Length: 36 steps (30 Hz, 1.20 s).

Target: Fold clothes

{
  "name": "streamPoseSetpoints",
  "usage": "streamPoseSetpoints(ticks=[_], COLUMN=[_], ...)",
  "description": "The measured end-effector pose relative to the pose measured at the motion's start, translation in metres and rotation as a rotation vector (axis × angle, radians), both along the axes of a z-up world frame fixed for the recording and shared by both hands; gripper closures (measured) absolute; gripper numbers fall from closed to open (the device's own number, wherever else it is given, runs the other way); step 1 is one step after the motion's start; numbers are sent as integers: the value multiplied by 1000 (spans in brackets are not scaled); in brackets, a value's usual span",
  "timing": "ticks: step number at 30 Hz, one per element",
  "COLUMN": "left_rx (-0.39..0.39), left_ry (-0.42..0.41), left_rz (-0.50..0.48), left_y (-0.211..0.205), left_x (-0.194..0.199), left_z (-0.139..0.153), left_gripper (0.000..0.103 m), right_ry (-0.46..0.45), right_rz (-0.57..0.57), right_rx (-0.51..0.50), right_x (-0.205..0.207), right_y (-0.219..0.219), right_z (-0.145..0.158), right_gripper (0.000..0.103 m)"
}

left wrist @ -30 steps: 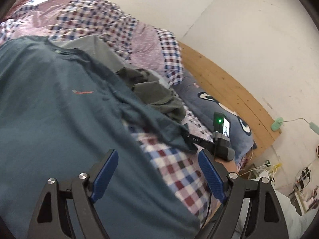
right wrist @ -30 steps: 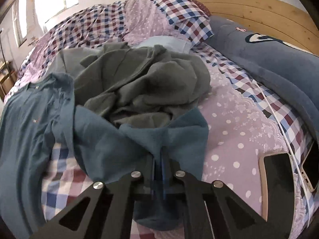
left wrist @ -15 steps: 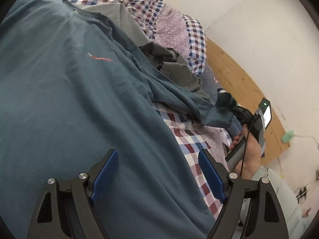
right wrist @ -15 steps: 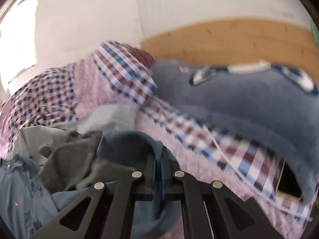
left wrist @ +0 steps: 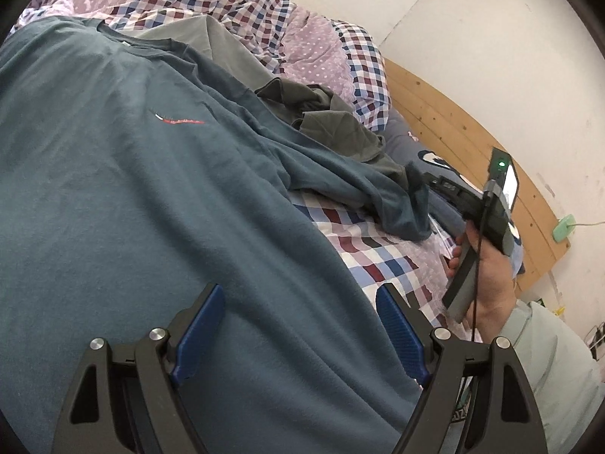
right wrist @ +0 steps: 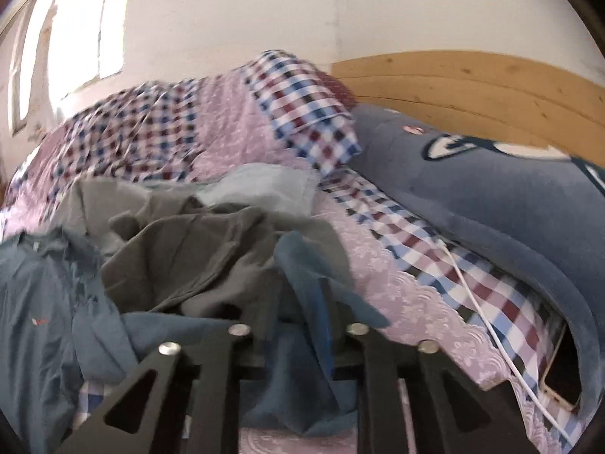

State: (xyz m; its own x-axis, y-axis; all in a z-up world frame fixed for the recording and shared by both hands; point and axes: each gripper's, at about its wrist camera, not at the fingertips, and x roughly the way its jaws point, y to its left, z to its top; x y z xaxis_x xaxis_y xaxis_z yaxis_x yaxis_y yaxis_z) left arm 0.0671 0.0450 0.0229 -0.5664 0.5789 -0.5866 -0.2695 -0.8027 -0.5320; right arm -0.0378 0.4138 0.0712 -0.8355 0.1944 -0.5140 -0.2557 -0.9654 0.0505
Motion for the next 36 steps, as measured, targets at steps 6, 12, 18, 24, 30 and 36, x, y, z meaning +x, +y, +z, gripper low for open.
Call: streamPoseSetpoints(ticks=[6, 12, 18, 24, 30, 36], left_rx=[-27, -54, -93, -114, -119, -112], left_ry=[9, 24, 48, 59, 54, 49], left_rz=[4, 11, 19, 17, 16, 16], left_y=[3, 8, 13, 15, 16, 14], left_x=[0, 1, 3, 4, 3, 3], left_z=[-2, -3, -4, -6, -6, -6], left_gripper=[17, 16, 15, 15, 15, 15], right_ry=[113, 81, -14, -111, -1, 37], right_rz=[-184, -126, 120, 72, -29, -107], right_rx=[-99, -88, -39, -109, -284, -481], right_x=[31, 44, 21, 3, 33, 83], right_y=[57, 80, 38, 44, 80, 110], right_z=[26, 29, 6, -17, 7, 29], right_gripper=[100, 97, 55, 83, 102, 100])
